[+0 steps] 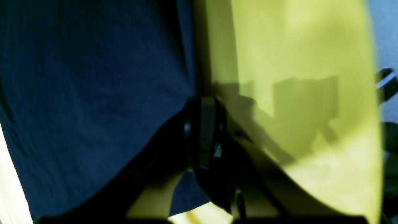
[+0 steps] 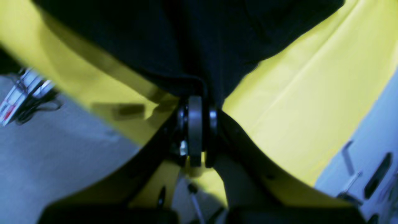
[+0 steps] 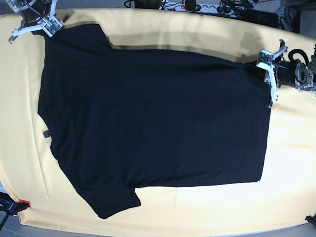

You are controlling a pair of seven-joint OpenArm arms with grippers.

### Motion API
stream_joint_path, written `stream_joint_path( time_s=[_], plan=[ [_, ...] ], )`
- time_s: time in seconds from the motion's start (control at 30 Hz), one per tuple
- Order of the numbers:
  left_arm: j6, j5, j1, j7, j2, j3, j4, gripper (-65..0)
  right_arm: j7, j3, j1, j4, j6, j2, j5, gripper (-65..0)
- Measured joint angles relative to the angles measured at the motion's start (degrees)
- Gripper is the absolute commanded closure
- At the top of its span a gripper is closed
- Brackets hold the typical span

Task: Fold the T-shirt properly
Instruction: 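Pull the grasped shirt edge with both grippers to straighten it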

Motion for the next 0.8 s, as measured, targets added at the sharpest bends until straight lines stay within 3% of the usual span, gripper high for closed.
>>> stream_joint_path(
  time_s=[0.37,0.43,0.57,0.7,0.8],
  plan=[
    [0.2,0.0,9.2,0.0,-8.0,-0.1,9.2,0.0,-0.1,0.0,-7.9,0.0,-1.8,0.0,0.5,0.0],
    [0.2,1.4,9.8,0.1,-8.4,-0.1,10.0,0.0,0.0,0.0,-7.4,0.0,-1.9,0.0,-0.2,0.0],
    [0.2,3.4,9.8,3.1,-7.5,-0.1,10.2,0.0,5.2,0.0,-3.1,0.0,-2.1,0.0,-3.1,0.0],
    [0.2,3.8,9.7,7.2,-6.3,-0.1,10.0,0.0,8.9,0.0,4.9,0.0,2.3,0.1,-3.2,0.0],
    [0.1,3.9,8.6,7.5,-5.3,-0.1,10.1,0.0,11.3,0.0,10.5,0.0,4.9,2.1,1.5,0.0]
  ],
)
